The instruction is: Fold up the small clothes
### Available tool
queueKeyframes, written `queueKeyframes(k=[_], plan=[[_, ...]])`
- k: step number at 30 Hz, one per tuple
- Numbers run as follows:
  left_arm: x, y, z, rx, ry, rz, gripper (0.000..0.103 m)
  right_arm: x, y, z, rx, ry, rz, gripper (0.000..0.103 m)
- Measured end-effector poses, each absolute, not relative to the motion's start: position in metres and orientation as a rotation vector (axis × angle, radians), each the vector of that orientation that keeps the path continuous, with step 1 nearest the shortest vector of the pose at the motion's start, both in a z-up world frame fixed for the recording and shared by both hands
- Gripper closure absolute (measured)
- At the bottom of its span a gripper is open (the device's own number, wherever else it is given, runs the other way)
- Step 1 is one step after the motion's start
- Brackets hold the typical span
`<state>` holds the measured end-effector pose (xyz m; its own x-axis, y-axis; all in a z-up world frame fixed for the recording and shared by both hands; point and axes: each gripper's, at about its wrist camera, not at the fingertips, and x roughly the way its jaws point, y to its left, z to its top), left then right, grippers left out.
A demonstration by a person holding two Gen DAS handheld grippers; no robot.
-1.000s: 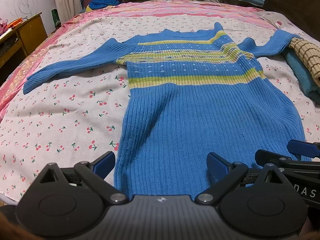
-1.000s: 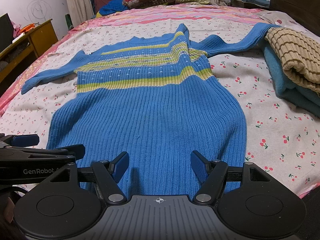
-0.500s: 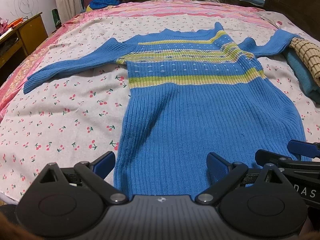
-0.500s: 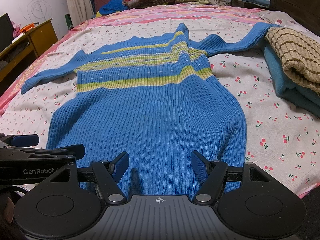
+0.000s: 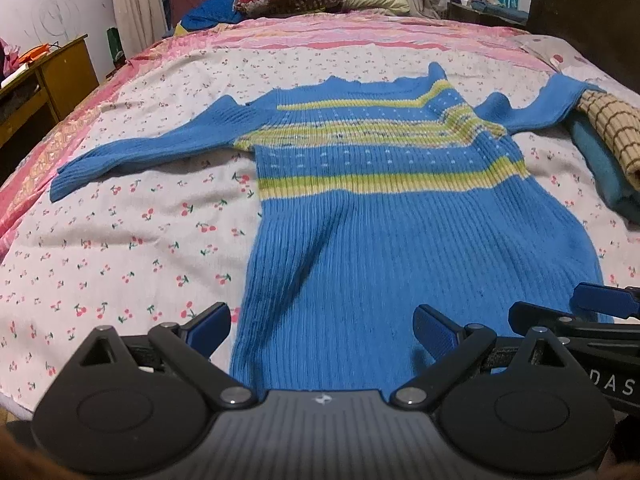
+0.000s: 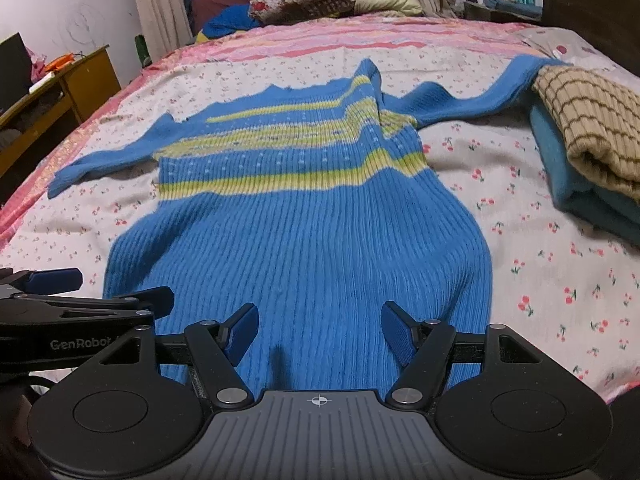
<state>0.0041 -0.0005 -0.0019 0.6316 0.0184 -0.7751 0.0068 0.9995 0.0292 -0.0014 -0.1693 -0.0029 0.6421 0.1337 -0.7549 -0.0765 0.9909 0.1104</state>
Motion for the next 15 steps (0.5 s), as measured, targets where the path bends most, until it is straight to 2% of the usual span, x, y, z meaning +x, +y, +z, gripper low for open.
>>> queueKeyframes(k=[15], plan=[[0.044,-0.016,0.013,0.026,0.867,-0.007,0.001,0.037,-0.188,0.016,0.098,0.812,0.084,0.034]])
